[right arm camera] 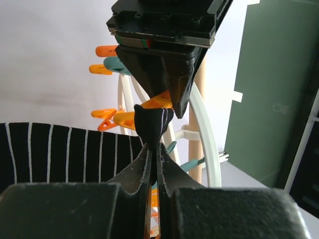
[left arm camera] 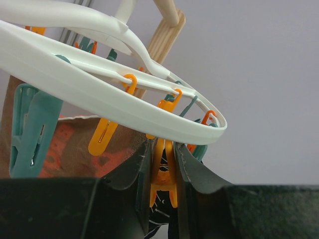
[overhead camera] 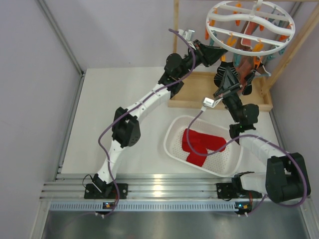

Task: Clip the socks to the hanger
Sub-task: Clamp the sock onto the hanger.

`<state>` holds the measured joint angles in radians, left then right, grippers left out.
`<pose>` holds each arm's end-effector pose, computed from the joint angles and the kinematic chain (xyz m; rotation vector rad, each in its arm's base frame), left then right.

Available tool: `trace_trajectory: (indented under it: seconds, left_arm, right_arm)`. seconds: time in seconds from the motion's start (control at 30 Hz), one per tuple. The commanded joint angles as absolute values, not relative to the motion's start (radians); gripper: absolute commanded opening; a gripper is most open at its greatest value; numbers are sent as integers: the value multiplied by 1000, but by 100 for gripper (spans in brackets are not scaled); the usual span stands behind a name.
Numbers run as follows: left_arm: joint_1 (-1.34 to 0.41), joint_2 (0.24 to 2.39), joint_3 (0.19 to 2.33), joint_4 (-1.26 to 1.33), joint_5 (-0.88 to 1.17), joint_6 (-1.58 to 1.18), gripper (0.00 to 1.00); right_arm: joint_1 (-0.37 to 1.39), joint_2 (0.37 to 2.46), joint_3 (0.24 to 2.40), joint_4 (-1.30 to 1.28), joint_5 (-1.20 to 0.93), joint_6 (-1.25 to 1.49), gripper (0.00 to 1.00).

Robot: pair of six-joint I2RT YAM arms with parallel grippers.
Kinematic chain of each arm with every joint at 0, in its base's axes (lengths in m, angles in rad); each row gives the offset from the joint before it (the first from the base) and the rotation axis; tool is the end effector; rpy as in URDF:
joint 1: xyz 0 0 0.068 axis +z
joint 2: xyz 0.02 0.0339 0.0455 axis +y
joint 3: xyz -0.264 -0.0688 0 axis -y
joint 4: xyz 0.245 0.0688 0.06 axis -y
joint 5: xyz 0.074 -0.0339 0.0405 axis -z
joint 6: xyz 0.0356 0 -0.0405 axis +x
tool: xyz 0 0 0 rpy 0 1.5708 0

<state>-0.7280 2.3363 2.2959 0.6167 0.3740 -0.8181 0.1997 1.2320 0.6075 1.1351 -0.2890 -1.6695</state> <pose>0.3944 -0.3690 0.4123 0.3355 1.1228 -1.5736 0.2532 0.0616 0.3208 -1.0683 0.4427 -1.1629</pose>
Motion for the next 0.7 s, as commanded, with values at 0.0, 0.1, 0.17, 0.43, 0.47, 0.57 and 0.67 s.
trace_trajectory:
  seconds: [0.0, 0.1, 0.17, 0.43, 0.47, 0.57, 0.67]
  left_arm:
    - [-727, 2281, 2299, 607, 400, -841, 0]
    - [-727, 2283, 2296, 597, 405, -844, 0]
    - [-729, 2283, 2298, 591, 399, -847, 0]
    - [-727, 2286, 2309, 581, 394, -845, 0]
    - [-727, 2286, 2309, 581, 396, -845, 0]
    - [-727, 2286, 2307, 581, 397, -845, 0]
    - [-729, 2287, 2309, 581, 396, -845, 0]
  right_arm:
    - [187, 1245, 606, 1183, -304, -1706, 0]
    - [187, 1278, 626, 1226, -290, -1718, 0]
    - [187, 1290, 640, 1232, -288, -1726, 0]
    - [183, 1301, 630, 1259, -296, -1741, 0]
    - [181, 1302, 632, 1259, -296, -1741, 0]
    - [179, 1298, 635, 1261, -295, -1740, 0]
    - [179, 1296, 641, 1256, -291, -1740, 0]
